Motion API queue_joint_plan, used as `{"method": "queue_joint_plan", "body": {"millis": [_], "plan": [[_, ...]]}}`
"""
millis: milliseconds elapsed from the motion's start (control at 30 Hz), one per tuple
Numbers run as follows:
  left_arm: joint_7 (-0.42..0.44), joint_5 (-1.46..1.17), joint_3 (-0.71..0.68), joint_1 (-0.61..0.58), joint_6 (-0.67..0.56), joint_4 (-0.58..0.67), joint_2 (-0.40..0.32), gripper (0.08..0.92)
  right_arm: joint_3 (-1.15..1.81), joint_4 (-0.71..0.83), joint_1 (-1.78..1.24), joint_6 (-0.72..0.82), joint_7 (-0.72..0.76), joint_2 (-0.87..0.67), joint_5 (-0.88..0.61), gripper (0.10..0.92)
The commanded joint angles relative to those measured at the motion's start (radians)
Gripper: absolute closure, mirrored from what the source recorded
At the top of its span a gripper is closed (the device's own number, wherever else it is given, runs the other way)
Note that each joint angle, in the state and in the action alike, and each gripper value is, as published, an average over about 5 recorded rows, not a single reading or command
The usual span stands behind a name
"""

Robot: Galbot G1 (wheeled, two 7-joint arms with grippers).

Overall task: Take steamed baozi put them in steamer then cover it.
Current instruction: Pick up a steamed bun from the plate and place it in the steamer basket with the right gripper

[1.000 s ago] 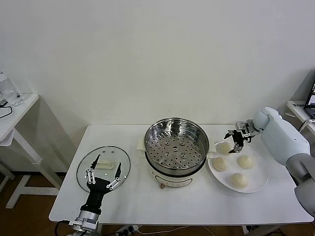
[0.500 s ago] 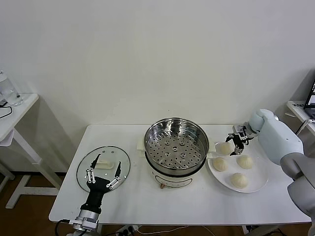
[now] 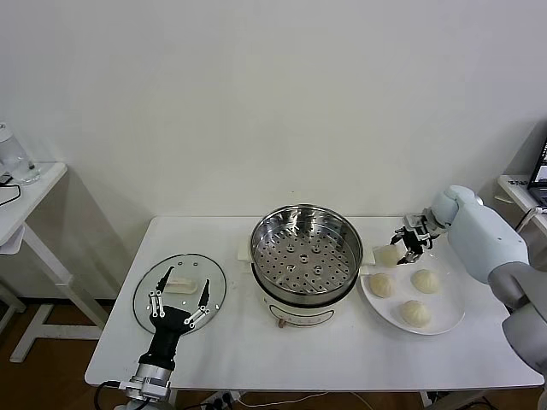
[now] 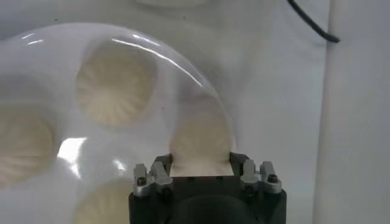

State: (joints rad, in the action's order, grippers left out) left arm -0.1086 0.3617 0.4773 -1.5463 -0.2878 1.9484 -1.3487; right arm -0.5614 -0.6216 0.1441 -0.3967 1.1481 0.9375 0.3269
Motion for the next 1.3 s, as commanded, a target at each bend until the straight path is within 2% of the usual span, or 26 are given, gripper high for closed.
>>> {"method": "queue_joint_plan", "body": {"millis": [33, 233, 400, 567, 733, 967, 1300], "plan": [[0.000, 0.000, -0.003, -0.001, 0.003, 0.006, -0.001, 0.177, -0.114, -0.176, 0.135, -0.098, 0.055, -0.087, -0.098, 0.359], [0.000, 0.000, -0.004, -0.004, 0.004, 0.014, -0.002, 0.177, -0.361, -0.401, 0.365, -0.142, 0.123, -0.119, -0.314, 0.355], [-0.002, -0.002, -0.003, -0.007, 0.004, 0.022, -0.001, 0.177, -0.442, -0.498, 0.468, -0.218, 0.138, -0.061, -0.334, 0.355], [-0.004, -0.005, 0.001, -0.011, 0.001, 0.028, 0.001, 0.177, -0.459, -0.543, 0.461, -0.284, 0.135, 0.024, -0.288, 0.355], [-0.006, -0.010, 0.005, -0.013, -0.002, 0.035, 0.003, 0.177, -0.456, -0.535, 0.390, -0.323, 0.130, 0.102, -0.204, 0.358], [-0.008, -0.015, 0.006, -0.013, -0.005, 0.041, 0.003, 0.177, -0.408, -0.423, 0.269, -0.358, 0.090, 0.221, -0.050, 0.355], [-0.010, -0.016, 0.014, -0.016, -0.019, 0.041, 0.003, 0.177, -0.374, -0.349, 0.190, -0.345, 0.069, 0.294, 0.057, 0.355]]}}
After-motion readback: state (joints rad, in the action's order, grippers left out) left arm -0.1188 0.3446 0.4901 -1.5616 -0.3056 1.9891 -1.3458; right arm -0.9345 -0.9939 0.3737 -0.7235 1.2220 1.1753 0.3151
